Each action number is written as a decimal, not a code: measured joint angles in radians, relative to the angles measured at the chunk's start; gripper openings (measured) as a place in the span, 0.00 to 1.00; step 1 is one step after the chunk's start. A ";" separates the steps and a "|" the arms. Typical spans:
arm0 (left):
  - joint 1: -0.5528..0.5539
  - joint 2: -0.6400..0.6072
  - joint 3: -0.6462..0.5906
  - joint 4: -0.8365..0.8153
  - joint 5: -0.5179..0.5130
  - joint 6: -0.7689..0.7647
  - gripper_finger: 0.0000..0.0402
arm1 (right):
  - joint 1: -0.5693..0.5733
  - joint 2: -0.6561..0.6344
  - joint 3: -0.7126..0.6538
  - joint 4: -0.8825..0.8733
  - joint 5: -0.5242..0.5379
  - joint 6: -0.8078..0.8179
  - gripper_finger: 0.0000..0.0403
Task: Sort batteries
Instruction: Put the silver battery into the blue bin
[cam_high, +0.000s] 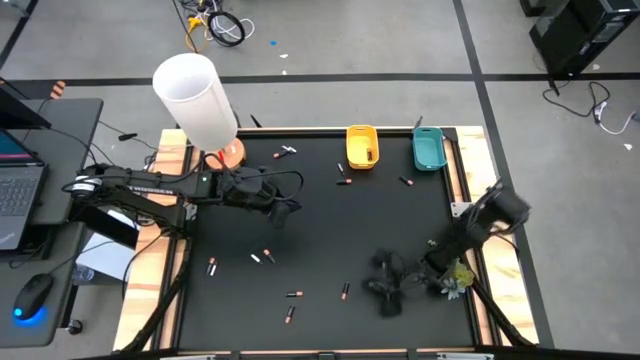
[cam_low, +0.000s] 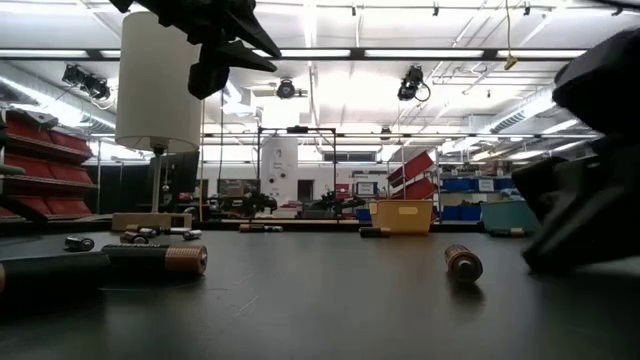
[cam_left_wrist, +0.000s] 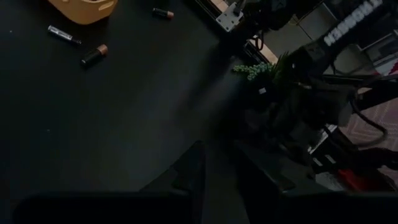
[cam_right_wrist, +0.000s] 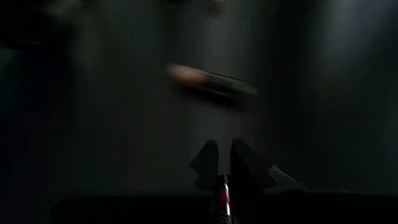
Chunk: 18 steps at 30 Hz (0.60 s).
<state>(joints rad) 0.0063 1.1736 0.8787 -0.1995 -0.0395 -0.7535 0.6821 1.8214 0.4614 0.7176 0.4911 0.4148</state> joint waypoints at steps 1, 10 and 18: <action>0.000 0.000 0.000 -0.001 0.000 0.008 0.24 | -0.009 -0.041 -0.006 -0.067 0.019 0.016 0.07; -0.001 0.000 0.000 0.010 -0.041 0.068 0.24 | -0.193 -0.394 -0.012 -0.482 0.129 0.165 0.07; -0.001 0.000 0.000 0.032 -0.073 0.211 0.24 | -0.463 -0.632 0.080 -0.884 0.166 0.260 0.07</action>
<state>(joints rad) 0.0055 1.1736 0.8787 -0.1673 -0.1127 -0.5421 0.2191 1.1892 0.5412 -0.1667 0.6575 0.6744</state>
